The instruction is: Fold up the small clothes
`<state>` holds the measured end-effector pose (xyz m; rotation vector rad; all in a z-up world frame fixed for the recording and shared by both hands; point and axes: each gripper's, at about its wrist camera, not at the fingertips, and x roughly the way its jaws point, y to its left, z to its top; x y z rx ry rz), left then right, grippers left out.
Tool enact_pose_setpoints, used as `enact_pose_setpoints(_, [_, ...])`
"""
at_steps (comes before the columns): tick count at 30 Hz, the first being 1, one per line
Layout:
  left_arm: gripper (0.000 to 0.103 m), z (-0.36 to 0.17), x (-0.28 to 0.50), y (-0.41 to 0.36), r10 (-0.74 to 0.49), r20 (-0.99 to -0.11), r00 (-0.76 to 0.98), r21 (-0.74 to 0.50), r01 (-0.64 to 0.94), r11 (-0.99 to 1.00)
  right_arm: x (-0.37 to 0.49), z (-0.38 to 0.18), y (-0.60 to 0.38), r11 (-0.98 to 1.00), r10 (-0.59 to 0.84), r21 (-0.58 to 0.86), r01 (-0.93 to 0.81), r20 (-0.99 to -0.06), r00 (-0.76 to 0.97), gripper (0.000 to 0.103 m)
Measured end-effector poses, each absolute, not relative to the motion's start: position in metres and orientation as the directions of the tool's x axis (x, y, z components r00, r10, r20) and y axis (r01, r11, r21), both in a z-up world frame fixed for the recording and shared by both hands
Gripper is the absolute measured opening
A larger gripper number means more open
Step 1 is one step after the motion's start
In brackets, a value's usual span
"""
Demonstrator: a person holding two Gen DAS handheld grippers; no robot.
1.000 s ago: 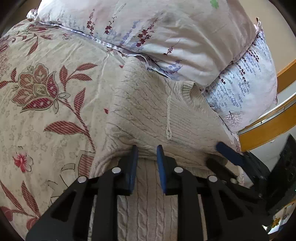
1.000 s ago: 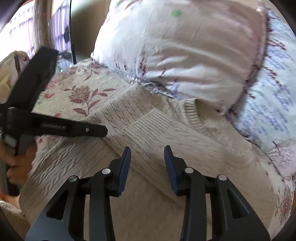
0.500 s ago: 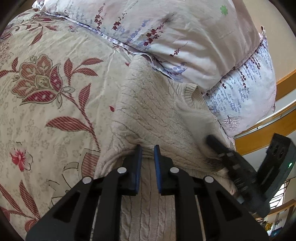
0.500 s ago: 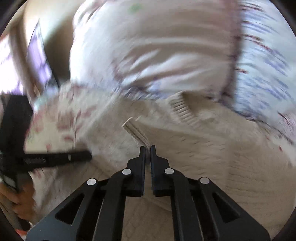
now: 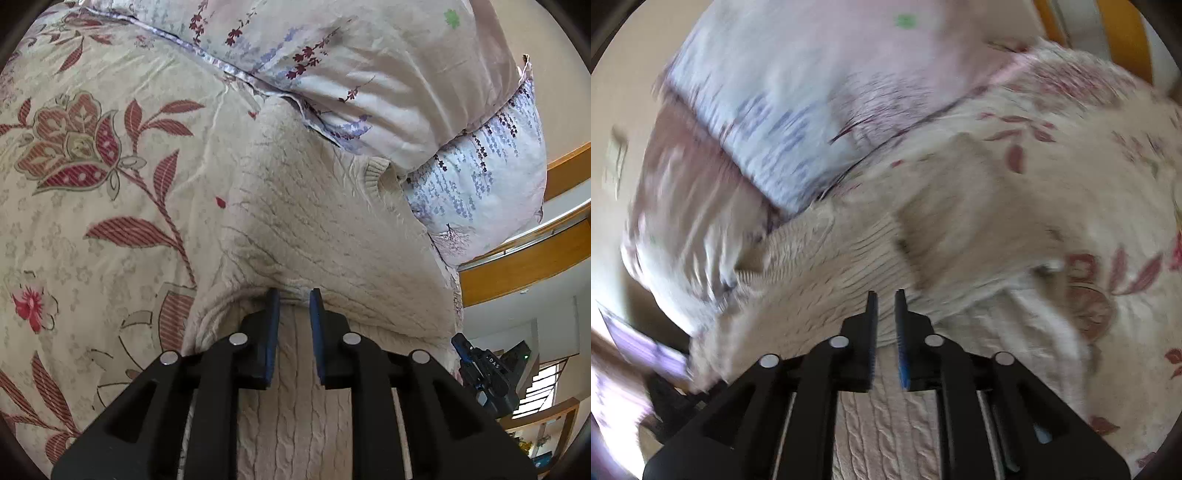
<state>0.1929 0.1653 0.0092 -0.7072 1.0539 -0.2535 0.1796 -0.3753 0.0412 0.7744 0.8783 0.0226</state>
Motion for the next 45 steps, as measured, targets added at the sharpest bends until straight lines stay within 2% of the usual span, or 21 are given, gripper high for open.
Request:
enact_pose_setpoints(1, [0.021, 0.009, 0.192, 0.165, -0.517, -0.702, 0.489, -0.646, -0.133, 0.751, 0.178, 0.044, -0.382, 0.713, 0.327, 0.64, 0.287, -0.665, 0.671, 0.034])
enact_pose_setpoints(2, [0.022, 0.009, 0.192, 0.165, -0.519, -0.701, 0.489, -0.647, -0.131, 0.751, 0.177, 0.048, -0.388, 0.699, 0.326, 0.655, 0.287, -0.649, 0.687, 0.05])
enact_pose_setpoints(3, [0.022, 0.009, 0.192, 0.165, -0.519, -0.7, 0.49, -0.648, -0.131, 0.75, 0.177, 0.051, -0.392, 0.695, 0.319, 0.657, 0.292, -0.645, 0.694, 0.053])
enact_pose_setpoints(8, [0.03, 0.011, 0.193, 0.162, -0.526, -0.696, 0.489, -0.652, -0.123, 0.748, 0.192, 0.038, -0.392, 0.688, 0.359, 0.657, 0.307, -0.676, 0.643, 0.052])
enact_pose_setpoints(14, [0.033, 0.013, 0.195, 0.158, -0.526, -0.696, 0.489, -0.648, -0.112, 0.754, 0.206, 0.017, -0.375, 0.708, 0.39, 0.636, 0.307, -0.715, 0.58, 0.041])
enact_pose_setpoints(15, [0.034, 0.013, 0.195, 0.158, -0.528, -0.694, 0.489, -0.65, -0.111, 0.752, 0.207, 0.017, -0.373, 0.713, 0.387, 0.631, 0.304, -0.717, 0.58, 0.029])
enact_pose_setpoints(16, [0.035, 0.012, 0.196, 0.158, -0.532, -0.691, 0.489, -0.654, -0.11, 0.748, 0.208, 0.017, -0.372, 0.718, 0.391, 0.63, 0.296, -0.717, 0.577, 0.007])
enact_pose_setpoints(19, [0.038, 0.013, 0.197, 0.158, -0.541, -0.685, 0.488, -0.661, -0.103, 0.743, 0.208, 0.027, -0.367, 0.735, 0.389, 0.633, 0.241, -0.686, 0.615, 0.008])
enact_pose_setpoints(23, [0.041, 0.013, 0.197, 0.157, -0.546, -0.68, 0.49, -0.662, -0.09, 0.744, 0.194, 0.071, -0.361, 0.791, 0.32, 0.597, 0.134, -0.591, 0.741, 0.007])
enact_pose_setpoints(25, [0.042, 0.013, 0.197, 0.157, -0.548, -0.676, 0.492, -0.663, -0.084, 0.744, 0.198, 0.065, -0.36, 0.823, 0.276, 0.541, 0.17, -0.645, 0.712, 0.007])
enact_pose_setpoints(27, [0.043, 0.013, 0.198, 0.156, -0.549, -0.676, 0.492, -0.663, -0.078, 0.745, 0.211, 0.037, -0.359, 0.842, 0.252, 0.48, 0.247, -0.753, 0.608, 0.008])
enact_pose_setpoints(30, [0.044, 0.015, 0.194, 0.154, -0.544, -0.685, 0.485, -0.649, -0.064, 0.758, 0.21, 0.024, -0.362, 0.825, 0.268, 0.496, 0.27, -0.764, 0.587, 0.008])
enact_pose_setpoints(32, [0.048, 0.018, 0.188, 0.154, -0.547, -0.686, 0.48, -0.643, -0.046, 0.765, 0.204, 0.032, -0.363, 0.831, 0.265, 0.49, 0.263, -0.765, 0.588, 0.018])
enact_pose_setpoints(34, [0.048, 0.022, 0.176, 0.155, -0.556, -0.682, 0.475, -0.638, -0.017, 0.769, 0.194, 0.04, -0.367, 0.833, 0.27, 0.494, 0.251, -0.758, 0.594, 0.037])
enact_pose_setpoints(37, [0.048, 0.028, 0.151, 0.162, -0.578, -0.659, 0.48, -0.646, 0.032, 0.763, 0.166, 0.055, -0.38, 0.828, 0.305, 0.526, 0.194, -0.713, 0.632, 0.057])
enact_pose_setpoints(45, [0.052, 0.027, 0.084, 0.198, -0.541, -0.668, 0.511, -0.616, 0.028, 0.787, 0.097, 0.042, -0.422, 0.788, 0.368, 0.584, 0.194, -0.701, 0.611, 0.058])
